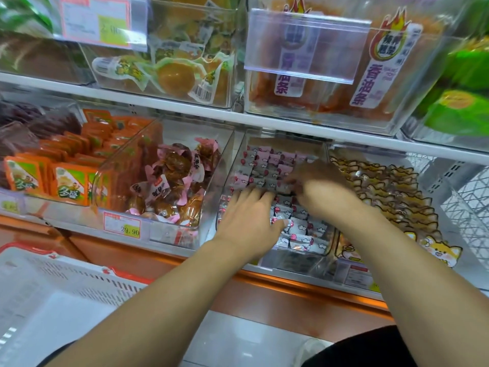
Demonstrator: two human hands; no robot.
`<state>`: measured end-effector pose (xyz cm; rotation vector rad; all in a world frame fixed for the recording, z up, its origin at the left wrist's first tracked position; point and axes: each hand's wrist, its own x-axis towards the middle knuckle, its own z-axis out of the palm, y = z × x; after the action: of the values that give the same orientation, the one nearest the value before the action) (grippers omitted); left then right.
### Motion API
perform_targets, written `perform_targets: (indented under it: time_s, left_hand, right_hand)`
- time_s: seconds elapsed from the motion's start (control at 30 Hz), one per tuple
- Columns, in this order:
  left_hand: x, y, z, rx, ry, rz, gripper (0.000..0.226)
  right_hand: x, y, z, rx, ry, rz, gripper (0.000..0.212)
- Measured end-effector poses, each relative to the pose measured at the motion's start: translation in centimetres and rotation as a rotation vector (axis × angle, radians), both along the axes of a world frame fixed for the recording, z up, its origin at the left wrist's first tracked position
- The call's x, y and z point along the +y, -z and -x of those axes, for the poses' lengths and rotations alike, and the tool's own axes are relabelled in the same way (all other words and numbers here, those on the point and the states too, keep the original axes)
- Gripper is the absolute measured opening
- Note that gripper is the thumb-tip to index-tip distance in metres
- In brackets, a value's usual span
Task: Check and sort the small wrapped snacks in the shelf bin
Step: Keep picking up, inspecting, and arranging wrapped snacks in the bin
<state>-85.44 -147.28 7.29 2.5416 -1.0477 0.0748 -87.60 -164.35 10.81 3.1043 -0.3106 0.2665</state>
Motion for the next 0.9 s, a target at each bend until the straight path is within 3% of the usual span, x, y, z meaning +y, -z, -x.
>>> perform_targets:
  time_s: [0.07, 0.13, 0.23, 0.43, 0.57, 0.9]
  left_hand:
    - [-0.4, 0.0, 0.0, -0.014, 0.006, -0.004, 0.061]
    - [-0.8, 0.0, 0.1, -0.025, 0.021, 0.0, 0.06]
    - [-1.5, 0.1, 0.1, -0.03, 0.05, -0.017, 0.058]
    - [-2.9, 0.3, -0.1, 0.006, 0.085, -0.179, 0.07]
    - [-3.3, 0.5, 0.0, 0.017, 0.083, -0.251, 0.078]
    - [-2.8, 0.4, 0.1, 0.023, 0.062, -0.213, 0.078]
  right_hand:
    - [0.1, 0.2, -0.4, 0.142, 0.021, 0.174, 0.048]
    - [0.0, 0.0, -0.5, 0.149, 0.035, 0.201, 0.05]
    - [-0.6, -1.1, -0.7, 0.042, 0.151, 0.139, 0.041]
    - [-0.6, -0.6, -0.7, 0.194, 0.228, 0.218, 0.022]
    - [-0.7, -0.1, -1.1, 0.142, 0.247, 0.187, 0.023]
    - [-1.1, -1.7, 2.1, -0.507, 0.161, -0.463, 0.012]
